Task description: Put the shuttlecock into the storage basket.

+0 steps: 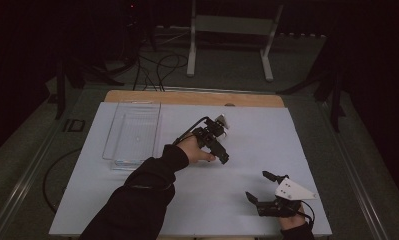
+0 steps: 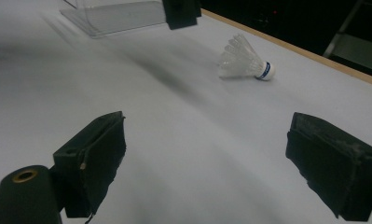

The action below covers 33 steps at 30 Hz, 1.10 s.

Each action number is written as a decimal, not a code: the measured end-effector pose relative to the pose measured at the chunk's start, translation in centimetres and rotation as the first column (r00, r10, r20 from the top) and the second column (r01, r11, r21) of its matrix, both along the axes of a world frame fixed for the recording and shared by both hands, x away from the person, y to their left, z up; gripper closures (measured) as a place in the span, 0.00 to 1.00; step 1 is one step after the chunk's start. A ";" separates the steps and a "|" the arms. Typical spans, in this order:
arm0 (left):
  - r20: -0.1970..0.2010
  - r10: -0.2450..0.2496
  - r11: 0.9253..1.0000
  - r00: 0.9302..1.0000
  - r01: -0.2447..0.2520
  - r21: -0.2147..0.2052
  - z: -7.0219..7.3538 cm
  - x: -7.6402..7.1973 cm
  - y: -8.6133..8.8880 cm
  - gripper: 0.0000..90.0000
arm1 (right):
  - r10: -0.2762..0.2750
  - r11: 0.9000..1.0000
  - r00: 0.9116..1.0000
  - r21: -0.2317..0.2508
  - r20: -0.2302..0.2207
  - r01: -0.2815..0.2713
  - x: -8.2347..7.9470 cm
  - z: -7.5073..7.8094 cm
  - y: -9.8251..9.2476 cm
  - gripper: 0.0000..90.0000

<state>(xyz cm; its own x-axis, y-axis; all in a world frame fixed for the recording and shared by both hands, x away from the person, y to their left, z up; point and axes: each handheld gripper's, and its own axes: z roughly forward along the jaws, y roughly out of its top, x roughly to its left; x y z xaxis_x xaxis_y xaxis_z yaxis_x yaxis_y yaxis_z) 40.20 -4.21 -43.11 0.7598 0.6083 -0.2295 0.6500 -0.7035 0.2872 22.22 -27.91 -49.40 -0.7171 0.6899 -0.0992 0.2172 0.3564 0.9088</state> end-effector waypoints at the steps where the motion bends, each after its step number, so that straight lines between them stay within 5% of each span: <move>1: -0.003 0.007 1.000 1.000 -0.007 -0.003 -0.1 0.1 -0.1 0.01 | -0.001 1.000 1.000 -0.002 -0.001 0.001 0.0 0.0 0.0 0.13; 13: 0.001 0.056 0.998 0.998 -0.056 -0.025 -1.4 1.5 -1.4 0.04 | 0.003 1.000 1.000 0.000 -0.003 -0.003 0.0 0.0 0.1 0.13; 23: 0.048 0.097 0.995 0.994 -0.097 -0.009 -2.2 2.5 -2.1 0.19 | 0.008 1.000 1.000 0.002 0.001 -0.008 0.0 0.0 0.1 0.13; 33: 0.046 0.162 0.987 0.986 -0.161 -0.009 -3.8 3.6 -2.1 0.31 | 0.012 1.000 1.000 0.003 0.000 -0.012 0.0 0.0 0.1 0.13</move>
